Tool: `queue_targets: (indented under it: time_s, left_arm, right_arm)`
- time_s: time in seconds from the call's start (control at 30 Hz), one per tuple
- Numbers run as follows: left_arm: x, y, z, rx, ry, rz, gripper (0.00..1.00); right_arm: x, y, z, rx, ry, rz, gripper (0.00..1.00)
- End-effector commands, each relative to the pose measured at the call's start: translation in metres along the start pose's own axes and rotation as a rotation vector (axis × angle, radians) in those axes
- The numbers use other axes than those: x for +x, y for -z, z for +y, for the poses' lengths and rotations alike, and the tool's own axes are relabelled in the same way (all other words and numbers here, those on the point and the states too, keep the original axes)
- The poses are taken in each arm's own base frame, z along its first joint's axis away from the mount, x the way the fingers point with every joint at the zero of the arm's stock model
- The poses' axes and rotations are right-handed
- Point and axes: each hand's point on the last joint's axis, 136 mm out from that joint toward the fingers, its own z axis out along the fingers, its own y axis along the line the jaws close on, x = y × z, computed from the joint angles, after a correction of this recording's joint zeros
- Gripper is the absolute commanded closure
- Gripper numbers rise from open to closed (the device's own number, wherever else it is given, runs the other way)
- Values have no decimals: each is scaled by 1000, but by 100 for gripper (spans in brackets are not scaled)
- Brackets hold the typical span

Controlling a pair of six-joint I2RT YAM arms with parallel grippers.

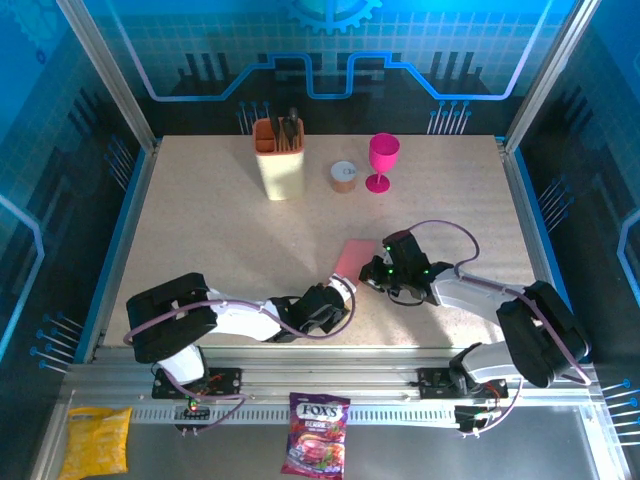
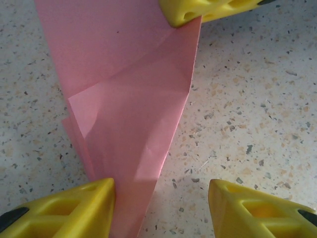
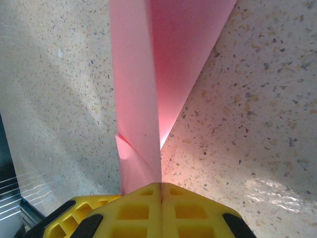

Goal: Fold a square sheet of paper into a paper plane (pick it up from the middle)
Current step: Fold the wing for the fifth time at the center of the table.

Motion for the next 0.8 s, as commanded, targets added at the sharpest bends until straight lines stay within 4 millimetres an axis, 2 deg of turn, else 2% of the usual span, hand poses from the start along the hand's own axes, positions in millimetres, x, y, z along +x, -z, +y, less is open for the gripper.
queue_targets:
  time_s: [0.0,0.2,0.6,0.7,0.77]
  left_arm:
    - [-15,10,7,-36,-3,-67,47]
    - [-25,12,8,-53,-32,-93,46]
    - [-35,-6,-2,-64,-103,-98,46]
    - [-32,-11,-3,-71,-121,-90,49]
    - [-29,-13,-3,-69,-131,-81,55]
  right_arm:
    - [1,6,8,-3,-15,6,100]
    - [2,5,8,-6,-23,11,100]
    - [4,6,7,-8,-28,14,100]
    - [4,6,6,-7,-27,13,100]
    - [5,6,5,-7,-29,15,100]
